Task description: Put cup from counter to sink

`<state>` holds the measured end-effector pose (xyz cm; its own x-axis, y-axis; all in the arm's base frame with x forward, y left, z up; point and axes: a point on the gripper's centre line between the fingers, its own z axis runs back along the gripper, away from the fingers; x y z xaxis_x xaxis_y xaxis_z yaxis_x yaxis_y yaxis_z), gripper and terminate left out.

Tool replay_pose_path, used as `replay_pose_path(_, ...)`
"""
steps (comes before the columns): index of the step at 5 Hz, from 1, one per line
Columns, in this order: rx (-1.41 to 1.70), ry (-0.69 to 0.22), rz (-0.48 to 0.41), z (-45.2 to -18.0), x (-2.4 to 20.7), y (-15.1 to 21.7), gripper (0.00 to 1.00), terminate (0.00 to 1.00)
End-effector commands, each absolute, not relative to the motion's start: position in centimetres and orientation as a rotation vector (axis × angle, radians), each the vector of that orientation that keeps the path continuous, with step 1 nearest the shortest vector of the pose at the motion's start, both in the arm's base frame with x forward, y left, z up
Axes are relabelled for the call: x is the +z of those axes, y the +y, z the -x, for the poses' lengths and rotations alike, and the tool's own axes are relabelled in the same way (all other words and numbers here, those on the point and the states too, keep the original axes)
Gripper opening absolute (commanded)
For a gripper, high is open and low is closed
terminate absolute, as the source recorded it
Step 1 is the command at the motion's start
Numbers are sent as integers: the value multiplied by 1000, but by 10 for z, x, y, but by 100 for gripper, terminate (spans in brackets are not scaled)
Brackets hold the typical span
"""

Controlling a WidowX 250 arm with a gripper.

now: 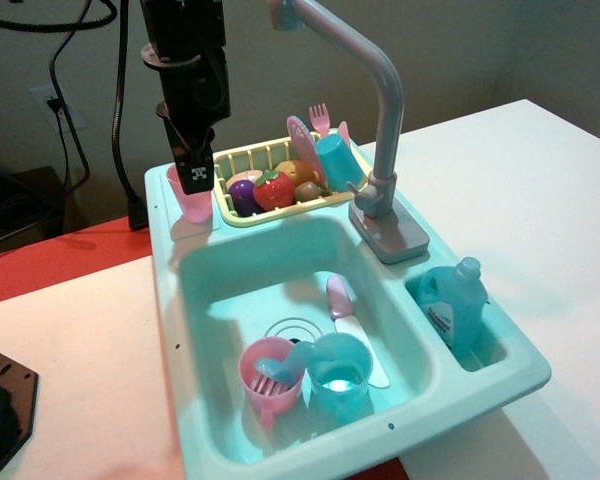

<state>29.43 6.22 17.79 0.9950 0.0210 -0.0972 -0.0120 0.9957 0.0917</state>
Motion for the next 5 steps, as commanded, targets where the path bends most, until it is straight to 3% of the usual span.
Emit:
replay_pose_path(1,17,98,-91,-294,178,62,100,0)
replay_pose_path(2,36,128,-112,-306,174,61,100,0)
replay_pose_path(4,53,149,-117,-303,158,62,100,0)
replay_pose_path(5,67,134,-123,-300,160,63,0,0)
